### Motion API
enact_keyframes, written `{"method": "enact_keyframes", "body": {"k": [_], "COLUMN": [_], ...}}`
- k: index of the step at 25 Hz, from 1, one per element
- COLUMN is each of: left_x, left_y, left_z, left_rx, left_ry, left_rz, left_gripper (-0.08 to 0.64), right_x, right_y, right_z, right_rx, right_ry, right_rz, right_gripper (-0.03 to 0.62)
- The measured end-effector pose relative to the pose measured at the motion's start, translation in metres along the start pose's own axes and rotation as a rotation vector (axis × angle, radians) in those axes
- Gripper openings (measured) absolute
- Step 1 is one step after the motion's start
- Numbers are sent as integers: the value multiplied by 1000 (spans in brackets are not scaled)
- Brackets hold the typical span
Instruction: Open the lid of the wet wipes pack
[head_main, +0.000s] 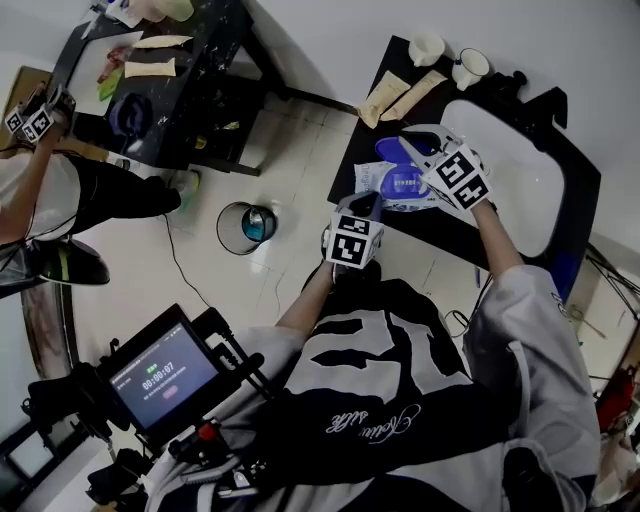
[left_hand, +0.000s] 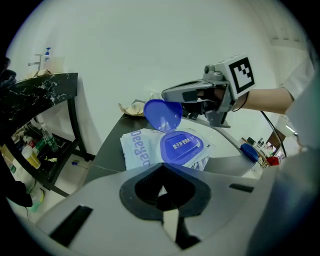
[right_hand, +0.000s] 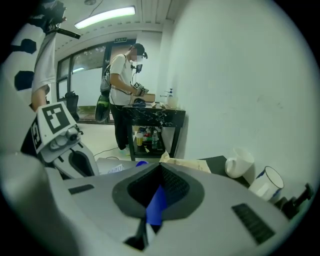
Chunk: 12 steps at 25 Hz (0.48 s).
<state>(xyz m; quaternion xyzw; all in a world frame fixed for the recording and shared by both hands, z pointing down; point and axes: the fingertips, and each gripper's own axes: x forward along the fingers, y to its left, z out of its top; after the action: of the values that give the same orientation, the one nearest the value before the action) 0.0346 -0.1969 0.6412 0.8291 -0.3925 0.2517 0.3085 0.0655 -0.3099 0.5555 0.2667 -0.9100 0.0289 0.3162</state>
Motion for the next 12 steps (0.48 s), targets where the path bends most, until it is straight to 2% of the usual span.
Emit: {"method": "enact_keyframes", "body": {"k": [7, 12], "left_x": [1, -1], "left_y": [-2, -4], "left_z": [-1, -3], "left_rx": [16, 24], "left_ry": [1, 7], "left_rz": [-10, -27], "left_gripper": [-2, -2], "right_x": [32, 37], "right_y": [-25, -27], "right_z": [-26, -41], "right_rx": [81, 122], "right_ry": [71, 96], "right_rz": [-32, -65], "right_gripper": [0, 0]}}
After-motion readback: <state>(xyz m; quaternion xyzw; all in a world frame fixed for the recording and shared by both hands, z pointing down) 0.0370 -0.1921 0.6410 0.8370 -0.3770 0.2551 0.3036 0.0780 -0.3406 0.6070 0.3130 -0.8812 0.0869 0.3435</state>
